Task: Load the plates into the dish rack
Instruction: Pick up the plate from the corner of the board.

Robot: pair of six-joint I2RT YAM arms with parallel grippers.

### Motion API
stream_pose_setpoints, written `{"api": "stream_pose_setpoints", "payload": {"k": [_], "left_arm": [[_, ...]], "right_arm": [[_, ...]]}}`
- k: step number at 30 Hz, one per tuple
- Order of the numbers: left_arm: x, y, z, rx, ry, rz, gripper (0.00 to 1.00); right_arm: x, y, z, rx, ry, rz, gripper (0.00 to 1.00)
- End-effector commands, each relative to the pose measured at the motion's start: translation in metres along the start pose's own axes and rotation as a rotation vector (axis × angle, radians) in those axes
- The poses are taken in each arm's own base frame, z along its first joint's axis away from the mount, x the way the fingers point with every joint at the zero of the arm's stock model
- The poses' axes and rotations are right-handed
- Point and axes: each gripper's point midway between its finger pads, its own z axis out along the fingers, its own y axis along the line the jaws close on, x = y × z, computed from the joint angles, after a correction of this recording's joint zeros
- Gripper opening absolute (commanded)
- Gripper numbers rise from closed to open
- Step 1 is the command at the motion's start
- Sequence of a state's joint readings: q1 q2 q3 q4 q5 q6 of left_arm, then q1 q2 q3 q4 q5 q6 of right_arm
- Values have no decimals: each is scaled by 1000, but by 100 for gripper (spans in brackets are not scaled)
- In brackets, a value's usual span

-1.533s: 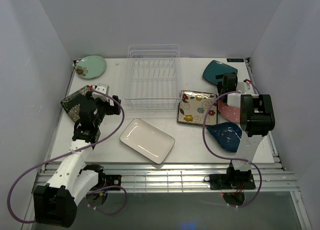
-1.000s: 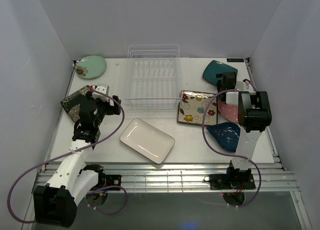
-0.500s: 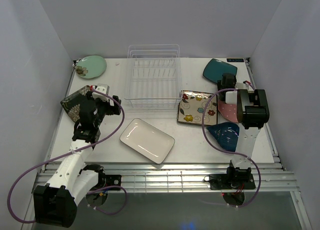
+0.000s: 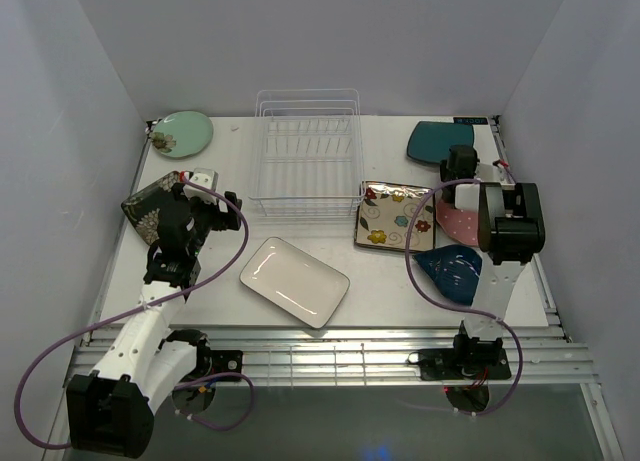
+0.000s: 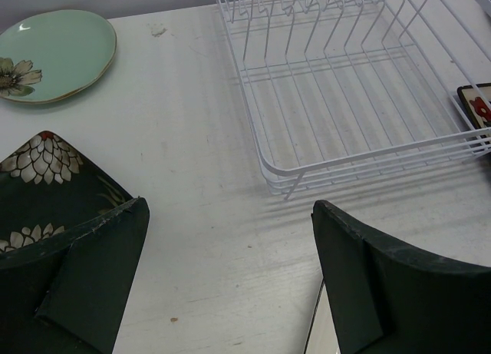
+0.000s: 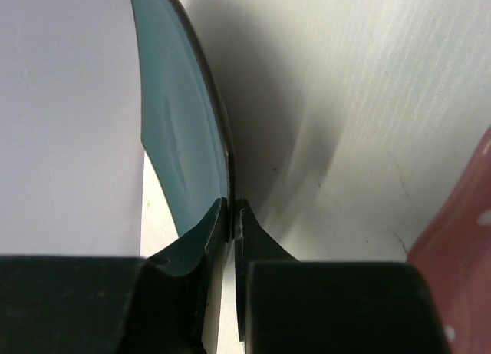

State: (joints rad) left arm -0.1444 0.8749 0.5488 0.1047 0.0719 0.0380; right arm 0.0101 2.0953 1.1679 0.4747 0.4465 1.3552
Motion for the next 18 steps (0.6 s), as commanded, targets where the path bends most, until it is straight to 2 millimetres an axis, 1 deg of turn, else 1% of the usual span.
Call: {"api": "stream_pose_setpoints", "payload": {"k": [1,2,4,5,7,8,10,11,16,18], "left_arm": [[-4,-4,-4,19,-23,7,98],[-6,-4,-5,20,-27,8,98],[-5,-4,-5,20,-27,8,98],[-5,-4,-5,19,-27,9,98],[-6,-4,-5,17,-27,9,98],[-4,-4,-4,19,-24,9,98],[-5,-4,-5,19,-27,9,98],[-5,-4,-5,19,-27,9,98],[-5,-4,-5,20,-27,9,98],[-5,-4,-5,20,-27,9,98]], "right_arm": [[-29,27,-23,-39,-87,-79,8],[-36,38,-30,-60,-102,-77,8],[-42,45,-38,-75,-114,-95,8],[-49,54,-44,-92,-131,-96,8],[-55,59,-51,-105,-143,-115,8],[-61,67,-57,-119,-162,-115,8],[-68,73,-63,-134,-187,-147,8],[-73,81,-67,-154,-195,-149,8],[-82,102,-76,-191,-221,-207,8],[-83,109,-79,-205,-221,-228,8]]}}
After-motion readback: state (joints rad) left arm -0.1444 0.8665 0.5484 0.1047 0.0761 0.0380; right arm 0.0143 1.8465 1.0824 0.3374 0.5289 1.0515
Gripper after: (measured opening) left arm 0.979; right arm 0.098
